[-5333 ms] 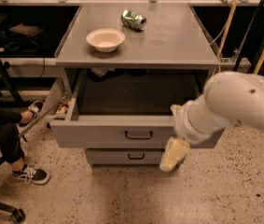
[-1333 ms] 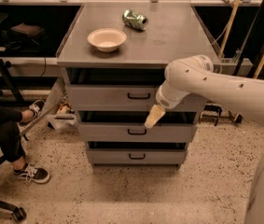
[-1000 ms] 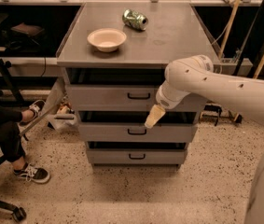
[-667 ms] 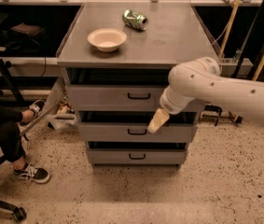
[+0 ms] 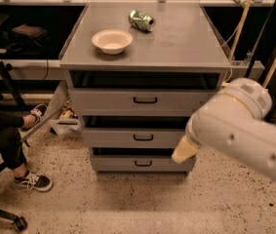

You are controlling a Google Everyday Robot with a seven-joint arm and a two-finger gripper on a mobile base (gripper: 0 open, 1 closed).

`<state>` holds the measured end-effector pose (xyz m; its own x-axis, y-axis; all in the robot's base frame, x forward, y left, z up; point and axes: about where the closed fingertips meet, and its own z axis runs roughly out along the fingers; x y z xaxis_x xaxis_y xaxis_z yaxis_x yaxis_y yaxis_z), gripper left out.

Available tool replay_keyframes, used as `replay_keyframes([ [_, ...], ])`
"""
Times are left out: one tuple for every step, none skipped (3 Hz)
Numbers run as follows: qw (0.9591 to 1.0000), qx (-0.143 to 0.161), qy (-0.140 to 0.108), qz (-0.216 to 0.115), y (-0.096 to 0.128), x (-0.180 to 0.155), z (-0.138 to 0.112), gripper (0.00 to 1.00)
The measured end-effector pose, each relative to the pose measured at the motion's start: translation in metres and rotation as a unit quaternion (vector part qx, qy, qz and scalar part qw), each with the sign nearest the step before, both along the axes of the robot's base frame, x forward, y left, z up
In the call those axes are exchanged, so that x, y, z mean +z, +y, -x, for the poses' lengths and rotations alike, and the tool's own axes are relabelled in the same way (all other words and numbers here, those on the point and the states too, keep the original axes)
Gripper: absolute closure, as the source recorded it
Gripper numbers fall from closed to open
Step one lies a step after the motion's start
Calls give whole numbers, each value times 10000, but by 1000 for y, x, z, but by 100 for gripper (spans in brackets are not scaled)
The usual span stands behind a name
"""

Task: Close top drawer

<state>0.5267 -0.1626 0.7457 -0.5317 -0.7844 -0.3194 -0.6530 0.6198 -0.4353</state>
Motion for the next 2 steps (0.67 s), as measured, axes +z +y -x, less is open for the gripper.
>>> replay_keyframes([
  [9963,-837,31,208,-18,6,100,0],
  [9799,-1975,260,56,-17,-11,201,0],
])
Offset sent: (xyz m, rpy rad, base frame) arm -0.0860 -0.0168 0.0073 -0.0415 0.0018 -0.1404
